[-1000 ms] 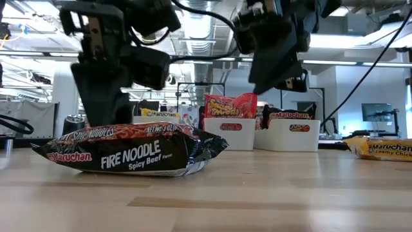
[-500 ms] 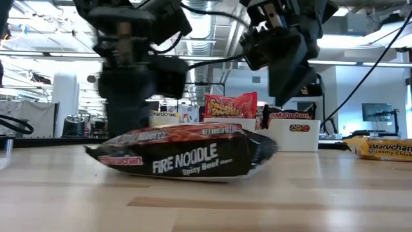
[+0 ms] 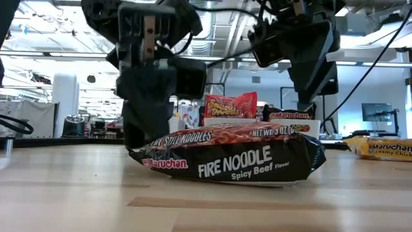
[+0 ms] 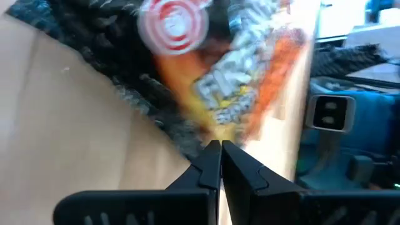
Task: Sort Maruchan noodles
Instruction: Put the black noodle pack into the right white bin
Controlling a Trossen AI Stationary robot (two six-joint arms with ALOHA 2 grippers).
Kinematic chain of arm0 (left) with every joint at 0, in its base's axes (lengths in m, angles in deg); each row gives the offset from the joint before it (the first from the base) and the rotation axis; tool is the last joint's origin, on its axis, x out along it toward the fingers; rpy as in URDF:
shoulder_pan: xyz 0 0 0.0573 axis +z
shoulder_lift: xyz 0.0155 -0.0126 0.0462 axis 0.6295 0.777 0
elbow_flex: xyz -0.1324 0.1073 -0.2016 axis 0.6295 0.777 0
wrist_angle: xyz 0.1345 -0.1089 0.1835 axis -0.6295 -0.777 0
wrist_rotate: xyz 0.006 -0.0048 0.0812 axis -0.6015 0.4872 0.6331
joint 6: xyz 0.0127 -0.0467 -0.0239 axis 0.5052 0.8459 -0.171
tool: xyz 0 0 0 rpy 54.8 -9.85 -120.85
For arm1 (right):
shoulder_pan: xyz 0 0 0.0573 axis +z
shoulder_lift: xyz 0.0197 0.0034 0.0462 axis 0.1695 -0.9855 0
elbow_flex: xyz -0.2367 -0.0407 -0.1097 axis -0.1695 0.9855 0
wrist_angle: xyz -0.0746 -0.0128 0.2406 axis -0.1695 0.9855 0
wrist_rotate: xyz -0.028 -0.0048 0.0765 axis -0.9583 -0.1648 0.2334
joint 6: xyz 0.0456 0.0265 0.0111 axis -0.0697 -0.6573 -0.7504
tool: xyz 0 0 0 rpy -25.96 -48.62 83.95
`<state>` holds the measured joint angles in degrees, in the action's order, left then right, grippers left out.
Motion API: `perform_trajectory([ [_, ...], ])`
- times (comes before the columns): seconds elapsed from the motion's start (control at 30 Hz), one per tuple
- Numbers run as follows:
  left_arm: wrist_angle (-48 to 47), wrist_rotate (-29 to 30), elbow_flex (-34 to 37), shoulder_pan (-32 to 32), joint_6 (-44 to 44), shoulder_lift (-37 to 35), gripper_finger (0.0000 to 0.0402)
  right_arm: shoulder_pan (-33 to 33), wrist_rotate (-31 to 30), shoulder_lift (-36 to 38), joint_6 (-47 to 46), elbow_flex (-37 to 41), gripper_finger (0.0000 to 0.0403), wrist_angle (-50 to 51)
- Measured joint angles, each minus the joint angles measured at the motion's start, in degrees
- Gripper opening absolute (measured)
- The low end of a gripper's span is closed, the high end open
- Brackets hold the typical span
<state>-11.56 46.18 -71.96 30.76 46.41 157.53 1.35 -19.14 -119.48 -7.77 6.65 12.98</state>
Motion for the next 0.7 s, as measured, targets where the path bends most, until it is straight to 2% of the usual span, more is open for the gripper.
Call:
perform_trajectory([
  [0.17,-0.70,-0.30,-1.02,0.10,-0.40,-2.16,0.0000,1.38,-1.18,0.00,0.68,0.00,0.0150,-0.96],
  [0.4,-9.05,0.18,-2.95,0.15,-4.62,-7.72,0.0000,1.66,-5.65,0.00,2.33,-0.02,0.0205,-4.24],
  [0.53,-15.23,3.08,-3.52,1.07,-8.07,-13.38,0.0000,1.62,-7.32,0.02,4.14,0.00,0.0216,-6.25],
  [0.6,-20.12,6.36,-3.63,1.52,-9.31,-16.88,0.0000,1.62,-8.10,0.02,4.68,0.02,0.0216,-7.11],
  [0.7,-22.69,11.55,-3.92,2.41,-9.64,-21.53,0.0000,1.63,-11.05,0.00,5.55,0.37,0.0215,-7.93],
])
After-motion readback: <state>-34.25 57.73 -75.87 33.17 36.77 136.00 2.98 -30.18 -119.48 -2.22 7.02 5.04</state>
